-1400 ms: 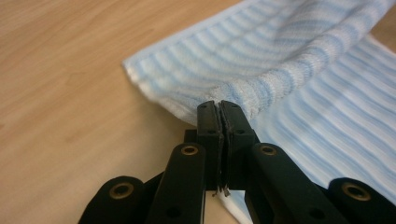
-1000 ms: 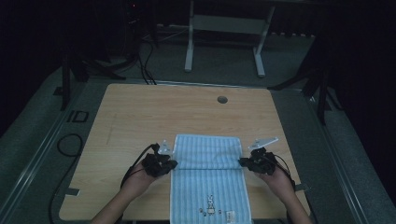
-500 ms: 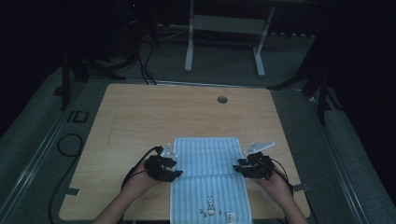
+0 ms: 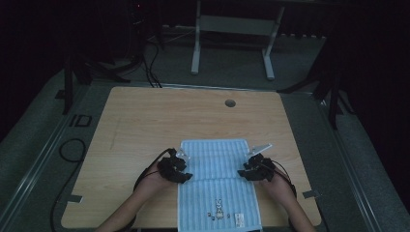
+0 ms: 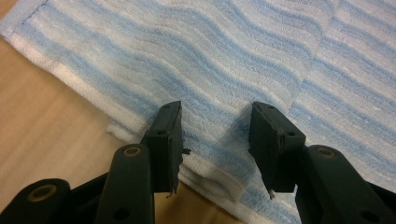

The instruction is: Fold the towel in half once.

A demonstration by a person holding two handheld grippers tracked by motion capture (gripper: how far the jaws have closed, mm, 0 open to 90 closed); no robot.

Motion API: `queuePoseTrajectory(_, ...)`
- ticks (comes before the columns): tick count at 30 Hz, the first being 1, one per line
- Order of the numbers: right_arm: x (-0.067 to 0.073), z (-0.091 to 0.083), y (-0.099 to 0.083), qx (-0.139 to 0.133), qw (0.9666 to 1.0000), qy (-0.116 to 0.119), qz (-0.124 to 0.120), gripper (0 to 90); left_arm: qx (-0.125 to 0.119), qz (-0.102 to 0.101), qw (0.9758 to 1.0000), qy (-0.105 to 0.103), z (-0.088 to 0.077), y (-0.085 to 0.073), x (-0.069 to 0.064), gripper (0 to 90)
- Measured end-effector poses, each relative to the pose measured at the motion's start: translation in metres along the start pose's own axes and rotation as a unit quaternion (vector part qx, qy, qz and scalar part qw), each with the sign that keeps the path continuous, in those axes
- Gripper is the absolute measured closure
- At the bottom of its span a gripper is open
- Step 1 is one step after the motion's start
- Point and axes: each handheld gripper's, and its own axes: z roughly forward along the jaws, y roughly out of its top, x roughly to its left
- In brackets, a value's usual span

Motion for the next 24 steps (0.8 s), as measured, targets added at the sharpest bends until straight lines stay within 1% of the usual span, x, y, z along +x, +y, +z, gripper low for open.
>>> queuePoseTrajectory(2, -0.005, 0.002, 0.004, 0.006, 1.0, -0.002, -0.002, 55.7, 0.0, -0.003, 1.0, 0.001, 0.003, 0.004, 0.004, 54.1)
queuePoseTrajectory(3, -0.007, 0.002, 0.006, 0.008, 1.0, -0.005, -0.002, 55.4, 0.0, -0.004, 1.0, 0.006, 0.004, 0.007, 0.006, 54.1)
queuePoseTrajectory(4, -0.009, 0.004, 0.008, 0.01, 0.9999, -0.005, 0.0, 55.3, 0.002, -0.002, 1.0, 0.008, 0.005, 0.009, 0.008, 54.1)
queuePoseTrajectory(5, -0.012, 0.005, 0.011, 0.01, 0.9999, -0.004, 0.002, 55.2, 0.002, -0.003, 1.0, 0.007, 0.006, 0.011, 0.01, 54.0)
queuePoseTrajectory(6, -0.015, 0.006, 0.013, 0.01, 0.9999, -0.006, 0.005, 55.1, 0.002, -0.005, 0.9999, 0.01, 0.007, 0.013, 0.012, 54.1)
queuePoseTrajectory(7, -0.018, 0.007, 0.015, 0.01, 0.9999, -0.004, 0.008, 55.0, 0.005, -0.002, 0.9999, 0.013, 0.007, 0.015, 0.014, 54.1)
queuePoseTrajectory(10, -0.026, 0.011, 0.021, 0.009, 0.9998, 0.0, 0.019, 54.6, 0.003, -0.006, 0.9998, 0.017, 0.01, 0.019, 0.023, 54.1)
queuePoseTrajectory(12, -0.031, 0.013, 0.025, 0.008, 0.9997, 0.006, 0.025, 54.4, 0.001, -0.014, 0.9998, 0.012, 0.011, 0.021, 0.029, 54.1)
queuePoseTrajectory(16, -0.04, 0.017, 0.032, 0.006, 0.9991, 0.014, 0.039, 54.4, 0.0, -0.02, 0.9997, 0.014, 0.012, 0.024, 0.037, 54.2)
queuePoseTrajectory(19, -0.042, 0.02, 0.036, 0.006, 0.999, 0.014, 0.041, 54.4, 0.007, -0.017, 0.9995, 0.024, 0.013, 0.028, 0.04, 54.1)
queuePoseTrajectory(21, -0.043, 0.021, 0.038, 0.007, 0.999, 0.012, 0.042, 54.1, 0.007, -0.024, 0.9993, 0.029, 0.014, 0.029, 0.041, 54.1)
queuePoseTrajectory(23, -0.042, 0.022, 0.04, 0.009, 0.9992, 0.009, 0.039, 53.4, 0.009, -0.021, 0.9993, 0.029, 0.014, 0.03, 0.042, 54.1)
queuePoseTrajectory(24, -0.042, 0.022, 0.04, 0.01, 0.9992, 0.007, 0.038, 53.3, 0.008, -0.023, 0.9993, 0.028, 0.014, 0.03, 0.042, 54.1)
